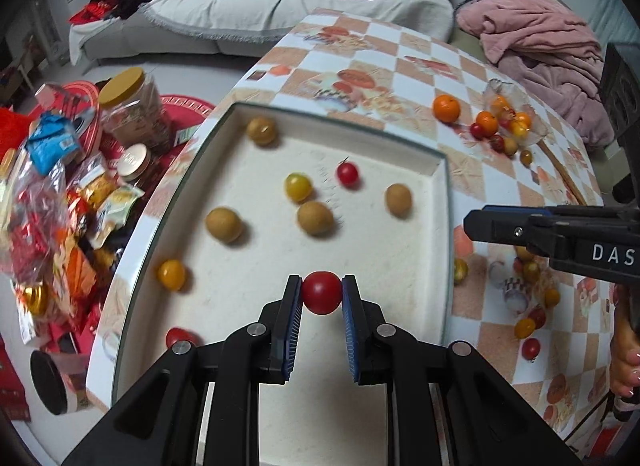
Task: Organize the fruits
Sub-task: 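Carry both tomatoes over the white tray and open both grippers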
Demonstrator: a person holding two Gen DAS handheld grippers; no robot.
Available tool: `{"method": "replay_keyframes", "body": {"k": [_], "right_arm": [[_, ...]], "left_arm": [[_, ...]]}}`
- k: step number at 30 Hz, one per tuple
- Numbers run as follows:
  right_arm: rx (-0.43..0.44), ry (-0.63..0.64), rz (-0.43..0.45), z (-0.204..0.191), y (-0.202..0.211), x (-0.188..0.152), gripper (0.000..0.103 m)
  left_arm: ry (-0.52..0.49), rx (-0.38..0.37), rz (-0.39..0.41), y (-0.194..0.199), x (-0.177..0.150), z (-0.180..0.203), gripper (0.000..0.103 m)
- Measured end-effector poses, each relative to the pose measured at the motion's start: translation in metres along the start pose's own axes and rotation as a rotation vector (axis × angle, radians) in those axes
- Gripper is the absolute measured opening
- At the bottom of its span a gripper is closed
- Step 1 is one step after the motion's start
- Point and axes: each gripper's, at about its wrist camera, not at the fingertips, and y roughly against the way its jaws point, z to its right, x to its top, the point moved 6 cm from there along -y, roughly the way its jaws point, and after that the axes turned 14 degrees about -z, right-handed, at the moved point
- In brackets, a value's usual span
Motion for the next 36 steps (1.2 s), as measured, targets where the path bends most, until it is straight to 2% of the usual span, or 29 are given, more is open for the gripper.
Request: {"method": "replay_keyframes", "body": {"k": [6,8,12,15,16,19,22,24,30,33,36], "right_arm": [[-0.013,0.047,-0.051,-0.021,-0.025,0.003,0.022],[-0.023,0.05,-0.042,-0.021,-0.024,0.002,0.022],[-0.024,-0.048,-0.016,0.005,-0.014,-0.004,0.024],[-0.07,-0.106,-0.001,0.033,-0.007,-0.016,0.032],[-0.084,-0.119,-0.004,0.04,-0.006,-0.02,0.035],[-0.1,-0.139,-0.034,0.058,-0.008,-0.035,0.036],[-0.065,-0.068,-0.057,0.05,-0.008,-0.049,0.036],[-0.033,0.027,-0.091,0.03,-0.013,-0.064,0.036],[-0.035,0.322,-0.174,-0.03,-0.043,-0.102,0.036],[-0.046,0.4,-0.182,-0.044,-0.055,-0.107,0.036],[-0.055,0.426,-0.18,-0.049,-0.063,-0.106,0.036]], "left_arm": [[0.032,0.006,-0.036,-0.016,-0.016,-0.016,0.021],[0.038,0.001,-0.039,-0.017,-0.018,-0.018,0.021],[0.032,-0.001,-0.036,-0.018,-0.017,-0.018,0.021],[0.027,-0.008,-0.033,-0.018,-0.015,-0.016,0.021],[0.024,-0.01,-0.032,-0.018,-0.015,-0.015,0.021],[0.016,-0.01,-0.037,-0.02,-0.014,-0.014,0.021],[0.012,-0.009,-0.047,-0.022,-0.016,-0.014,0.021],[0.009,-0.007,-0.055,-0.024,-0.018,-0.014,0.021],[0.002,0.001,-0.065,-0.026,-0.02,-0.014,0.021],[-0.001,0.007,-0.066,-0.025,-0.021,-0.014,0.021],[0.002,0.01,-0.073,-0.026,-0.024,-0.016,0.021]]}}
